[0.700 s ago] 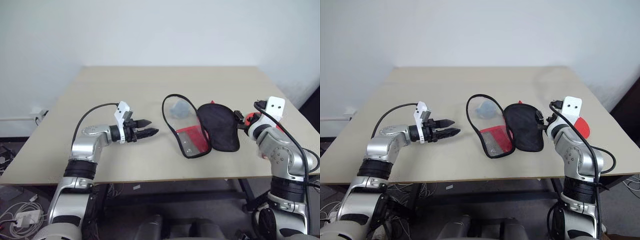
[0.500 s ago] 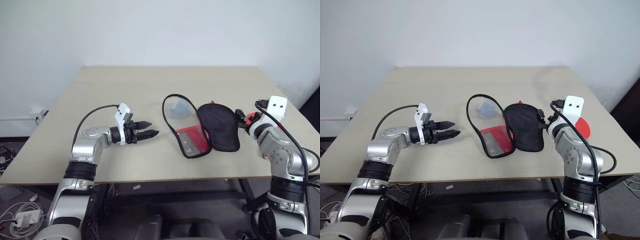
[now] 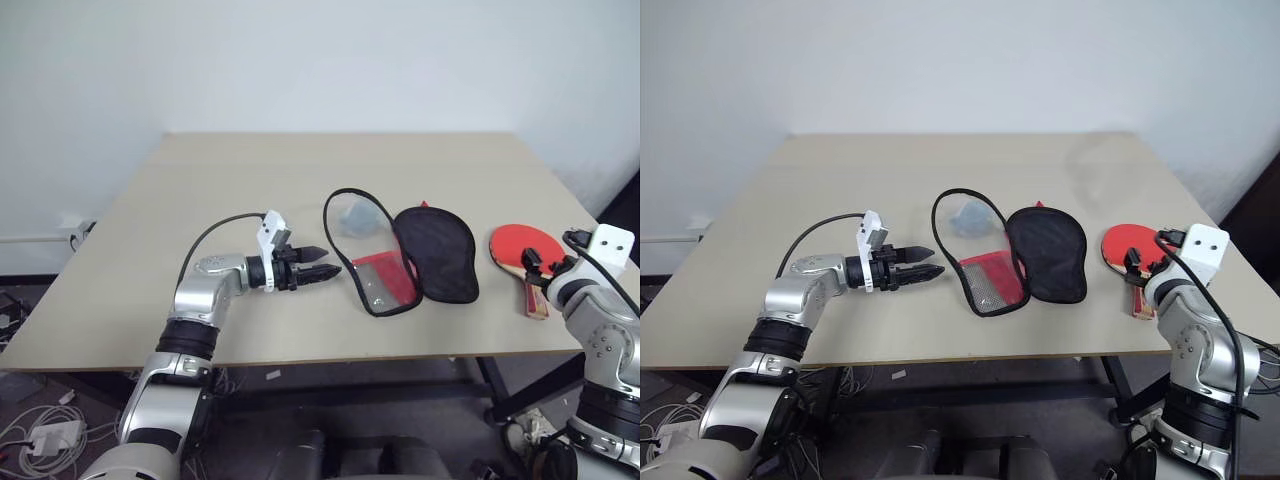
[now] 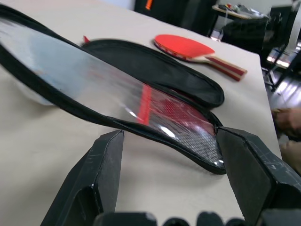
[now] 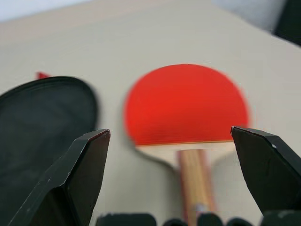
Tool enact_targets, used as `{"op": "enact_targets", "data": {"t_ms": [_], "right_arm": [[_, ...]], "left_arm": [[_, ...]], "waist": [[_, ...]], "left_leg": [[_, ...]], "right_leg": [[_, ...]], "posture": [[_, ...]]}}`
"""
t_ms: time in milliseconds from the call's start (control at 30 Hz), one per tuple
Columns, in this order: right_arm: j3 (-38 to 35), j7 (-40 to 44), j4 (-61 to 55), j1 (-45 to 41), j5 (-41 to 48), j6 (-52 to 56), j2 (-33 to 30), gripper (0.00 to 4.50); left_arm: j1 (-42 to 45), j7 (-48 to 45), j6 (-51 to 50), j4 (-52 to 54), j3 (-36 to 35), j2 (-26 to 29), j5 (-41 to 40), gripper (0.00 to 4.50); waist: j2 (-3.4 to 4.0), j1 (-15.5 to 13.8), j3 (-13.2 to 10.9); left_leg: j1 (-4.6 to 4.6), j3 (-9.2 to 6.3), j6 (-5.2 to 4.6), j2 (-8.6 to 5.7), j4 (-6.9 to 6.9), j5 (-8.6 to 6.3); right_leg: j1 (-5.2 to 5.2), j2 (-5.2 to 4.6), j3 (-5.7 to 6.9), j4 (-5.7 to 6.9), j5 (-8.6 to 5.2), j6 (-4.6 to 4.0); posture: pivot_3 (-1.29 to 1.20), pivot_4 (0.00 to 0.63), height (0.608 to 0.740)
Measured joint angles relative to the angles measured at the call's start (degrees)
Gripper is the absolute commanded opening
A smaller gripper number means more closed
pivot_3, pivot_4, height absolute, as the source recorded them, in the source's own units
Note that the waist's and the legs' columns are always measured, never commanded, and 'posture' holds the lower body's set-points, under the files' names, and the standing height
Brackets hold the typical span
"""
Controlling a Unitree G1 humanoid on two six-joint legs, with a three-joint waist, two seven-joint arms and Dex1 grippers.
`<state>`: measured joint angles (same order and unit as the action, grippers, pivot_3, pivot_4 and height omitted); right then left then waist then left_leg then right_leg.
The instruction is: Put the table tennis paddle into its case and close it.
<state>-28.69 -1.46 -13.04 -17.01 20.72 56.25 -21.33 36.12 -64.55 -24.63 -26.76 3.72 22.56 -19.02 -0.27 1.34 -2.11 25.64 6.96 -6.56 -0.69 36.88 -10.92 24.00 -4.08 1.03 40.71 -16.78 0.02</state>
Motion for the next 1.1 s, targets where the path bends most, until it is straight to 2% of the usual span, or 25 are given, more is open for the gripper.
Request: {"op": "enact_targets", "data": {"t_ms": [333, 767, 867, 933, 1100], "right_arm": [[-0.02, 2.94, 11.20, -3.20, 0.57, 6.50, -2.16, 4.46], [4.73, 8.39, 32.53, -9.07, -2.84, -3.30, -6.83, 4.46], [5.17, 9.18, 35.20, -9.82, -3.03, -5.24, -7.34, 3.89], [5.78, 9.27, 36.49, -10.59, -3.56, -6.11, -7.34, 3.28], [7.56, 9.78, 37.71, -11.18, -5.33, -7.75, -7.45, 1.44]], "left_arm": [[0.41, -0.47, -1.05, 0.62, 0.16, -0.35, -0.06, 3.35], [-0.35, 0.09, -2.88, 4.03, -0.61, 0.95, -0.17, 3.35], [-0.35, 0.39, -3.59, 4.89, -0.93, 1.18, -0.62, 3.35], [-0.35, 0.51, -3.91, 5.21, -0.94, 1.24, -1.15, 3.35], [-0.32, 0.82, -4.05, 5.45, -0.94, 1.56, -1.53, 3.35]], "waist": [[0.01, 0.02, 0.00], [0.01, 0.10, 0.00], [-0.02, 0.15, 0.01], [-0.02, 0.19, 0.01], [-0.02, 0.25, 0.01]], "left_leg": [[-0.01, -0.04, -0.09, 0.00, 0.10, -0.05], [-0.02, -0.04, -0.22, 0.00, 0.25, -0.13], [-0.08, -0.07, -0.28, 0.00, 0.35, -0.17], [-0.09, -0.04, -0.32, 0.00, 0.41, -0.20], [-0.09, 0.16, -0.40, 0.02, 0.43, -0.25]], "right_leg": [[-0.22, 0.00, 0.02, -0.02, 0.00, 0.00], [-0.33, -0.01, 0.04, -0.05, 0.00, 0.00], [-0.40, -0.01, 0.04, -0.10, 0.04, 0.06], [-0.39, -0.08, 0.07, -0.14, 0.08, 0.12], [-0.40, -0.97, 1.08, -0.35, 0.35, 0.52]], "posture": [[0.00, 0.000, 0.701], [0.00, 0.000, 0.701], [0.00, 0.000, 0.701], [0.00, 0.000, 0.701], [0.00, 0.000, 0.701]]}}
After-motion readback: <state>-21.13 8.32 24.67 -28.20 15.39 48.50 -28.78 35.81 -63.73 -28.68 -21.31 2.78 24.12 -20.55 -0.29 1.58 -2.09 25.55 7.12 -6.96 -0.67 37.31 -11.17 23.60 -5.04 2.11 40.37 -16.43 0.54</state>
